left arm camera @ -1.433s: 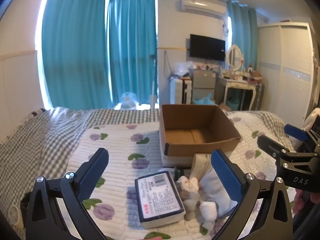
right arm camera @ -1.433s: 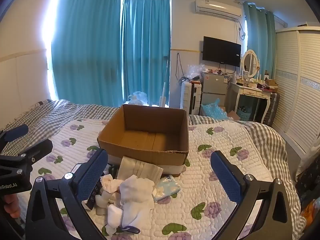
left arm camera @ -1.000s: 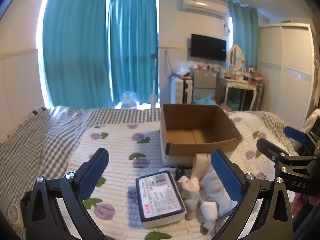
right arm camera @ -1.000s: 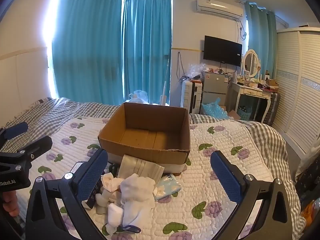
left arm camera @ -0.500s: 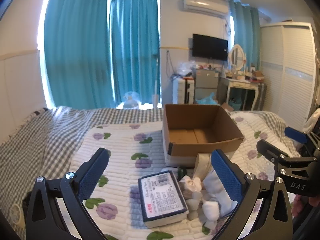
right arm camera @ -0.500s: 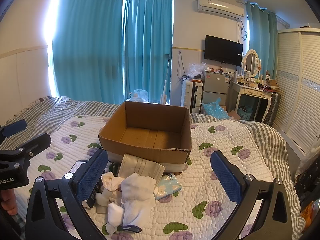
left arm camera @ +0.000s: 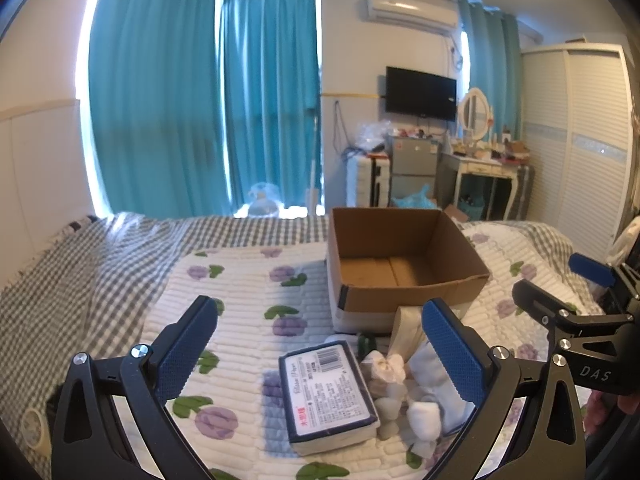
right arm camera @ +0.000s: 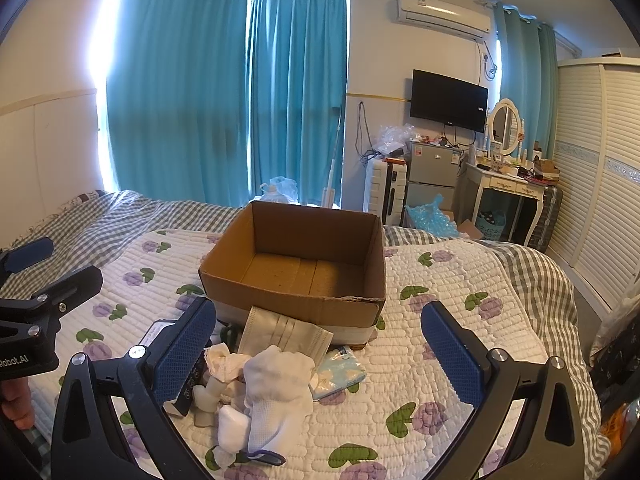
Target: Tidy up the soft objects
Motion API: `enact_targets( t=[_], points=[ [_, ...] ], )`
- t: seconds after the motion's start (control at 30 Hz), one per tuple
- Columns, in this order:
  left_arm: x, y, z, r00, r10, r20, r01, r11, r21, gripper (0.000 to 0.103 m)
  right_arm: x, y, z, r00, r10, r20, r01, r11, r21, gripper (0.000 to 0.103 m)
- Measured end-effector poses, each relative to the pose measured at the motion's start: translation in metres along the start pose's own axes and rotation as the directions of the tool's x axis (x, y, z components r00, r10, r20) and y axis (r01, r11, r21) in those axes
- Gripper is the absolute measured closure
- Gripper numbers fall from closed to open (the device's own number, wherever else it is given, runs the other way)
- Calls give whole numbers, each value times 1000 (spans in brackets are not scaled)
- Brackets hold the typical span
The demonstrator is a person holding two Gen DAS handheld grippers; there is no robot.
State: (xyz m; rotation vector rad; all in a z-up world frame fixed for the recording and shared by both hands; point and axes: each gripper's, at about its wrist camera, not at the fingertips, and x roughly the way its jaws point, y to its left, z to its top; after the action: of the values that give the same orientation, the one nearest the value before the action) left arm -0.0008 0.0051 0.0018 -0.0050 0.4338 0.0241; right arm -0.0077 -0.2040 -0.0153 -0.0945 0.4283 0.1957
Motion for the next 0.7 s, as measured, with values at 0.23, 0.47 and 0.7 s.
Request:
enact_targets(
  t=[0.23,0.47,0.7],
  points=[
    [0,0,0,1000,1,0,-1,1000,1,0,0,0,0,1000,1,-1,-1,1000,0,0],
    [0,1,0,1000,0,0,0,1000,1,0,1,1,-1,1000,1,-4,-1,1000,-2,0],
    [0,1,0,1000,1,-1,-1,1000,3,0,2,1,-2,1000,5,-7,-5,1000,-2,0]
  ],
)
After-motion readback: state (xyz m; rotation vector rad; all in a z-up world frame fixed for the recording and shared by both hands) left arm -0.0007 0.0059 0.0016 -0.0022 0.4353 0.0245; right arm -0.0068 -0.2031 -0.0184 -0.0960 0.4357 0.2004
